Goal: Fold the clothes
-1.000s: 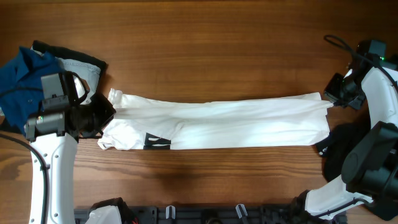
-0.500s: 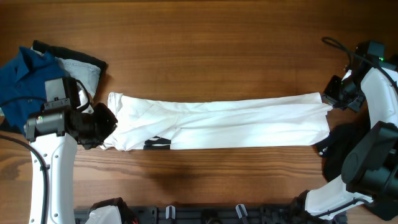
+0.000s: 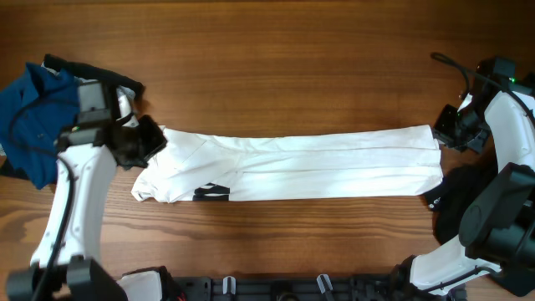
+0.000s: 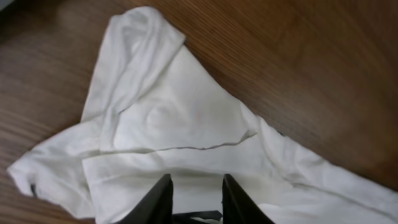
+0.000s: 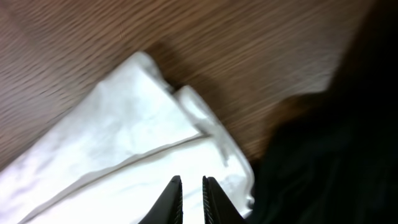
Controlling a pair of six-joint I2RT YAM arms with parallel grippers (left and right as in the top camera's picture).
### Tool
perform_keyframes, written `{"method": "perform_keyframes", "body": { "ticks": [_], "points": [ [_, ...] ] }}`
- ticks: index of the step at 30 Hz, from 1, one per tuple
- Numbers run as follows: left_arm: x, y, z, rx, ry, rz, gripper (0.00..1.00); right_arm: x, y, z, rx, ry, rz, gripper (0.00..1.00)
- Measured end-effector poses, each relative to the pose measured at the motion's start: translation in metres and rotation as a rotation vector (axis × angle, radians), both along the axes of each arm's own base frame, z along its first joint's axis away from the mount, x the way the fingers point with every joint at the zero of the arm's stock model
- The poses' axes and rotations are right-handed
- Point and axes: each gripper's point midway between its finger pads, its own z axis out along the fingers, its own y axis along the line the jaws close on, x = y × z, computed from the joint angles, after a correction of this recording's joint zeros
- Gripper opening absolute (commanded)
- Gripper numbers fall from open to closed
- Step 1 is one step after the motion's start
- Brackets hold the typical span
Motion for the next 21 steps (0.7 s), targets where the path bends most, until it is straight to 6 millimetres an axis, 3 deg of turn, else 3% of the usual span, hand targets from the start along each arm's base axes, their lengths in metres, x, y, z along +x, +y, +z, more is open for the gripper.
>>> {"method": "perform_keyframes", "body": {
  "ticks": [3,7,10,17,21],
  "points": [
    [0.015,-0.008,-0.017,0.032,-0.004,-0.071,0.27,0.003,0.007,0.0,0.038,-0.015,0.015,0.12],
    [0.052,0.016,-0.025,0.146,-0.103,-0.04,0.23,0.004,0.009,0.0,0.053,-0.02,0.021,0.12],
    [0.063,0.03,-0.031,0.184,-0.122,-0.011,0.21,0.004,0.01,0.0,0.055,-0.022,0.023,0.12],
    [0.053,0.036,-0.092,0.193,0.047,-0.016,0.13,0.004,0.01,0.0,0.058,-0.023,0.024,0.13],
    [0.047,0.065,-0.1,0.257,0.088,0.073,0.12,0.003,0.011,0.0,0.059,-0.02,0.023,0.13]
  ]
}}
